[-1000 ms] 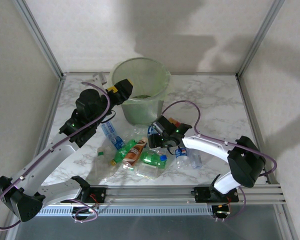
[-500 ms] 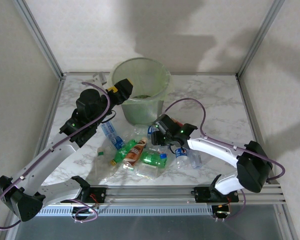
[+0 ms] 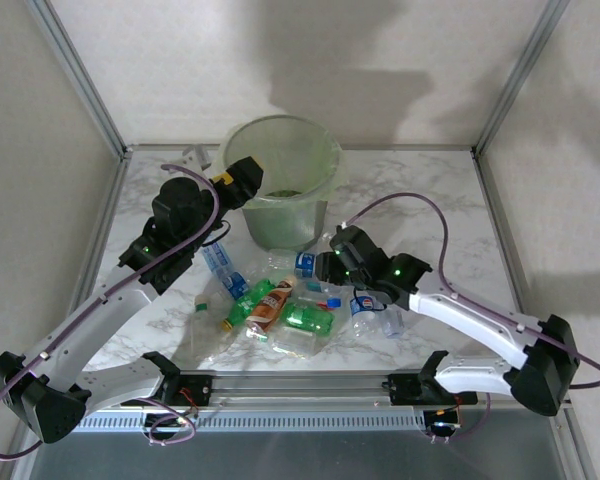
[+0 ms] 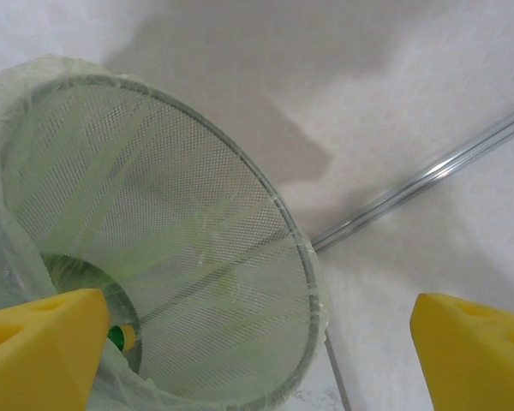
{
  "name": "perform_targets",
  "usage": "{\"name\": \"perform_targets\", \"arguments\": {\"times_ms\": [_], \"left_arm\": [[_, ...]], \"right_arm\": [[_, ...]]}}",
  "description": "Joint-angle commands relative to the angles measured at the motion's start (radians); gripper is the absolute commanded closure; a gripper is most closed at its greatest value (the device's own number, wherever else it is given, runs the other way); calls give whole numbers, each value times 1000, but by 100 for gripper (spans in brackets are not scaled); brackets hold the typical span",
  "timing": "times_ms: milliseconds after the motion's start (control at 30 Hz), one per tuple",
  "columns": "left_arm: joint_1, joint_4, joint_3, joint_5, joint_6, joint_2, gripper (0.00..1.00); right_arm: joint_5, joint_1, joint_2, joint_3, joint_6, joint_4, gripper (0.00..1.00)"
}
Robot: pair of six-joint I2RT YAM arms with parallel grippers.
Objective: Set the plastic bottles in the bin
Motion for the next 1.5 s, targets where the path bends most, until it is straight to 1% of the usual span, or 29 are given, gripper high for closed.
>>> {"name": "perform_targets", "arguments": {"times_ms": [0,433,567,667,867,1033,1133,1333,1467], "left_arm": [[10,-11,16,-18,-3,-7,9],[16,-16,7,-23,1,-22,8],[20,-14,4,-24,0,-22,8],[21,-13,4,-24,0,-22,8],[29,-22,3,-30,0,-34,8],[34,-47,-7,-55,-5,-58,8],[42,-79,-8,-85,-6,-73,8],[72,-158,-16,-135,-23,-93,8],[103,-220,-29,-168,-34,-113,8]], "right_arm": [[92,5,-47,18,38,-62,50],[227,-27,-159,142,63,-141,51],[250,-41,-164,213,44,-133,51],[239,-59,-139,281,13,-110,51],[182,-90,-7,475,-87,-60,52],[150,-106,147,689,-158,-42,52],[129,-118,235,798,-177,-36,51],[64,-151,388,942,-192,13,51],[25,-168,504,1056,-202,-4,51]]}}
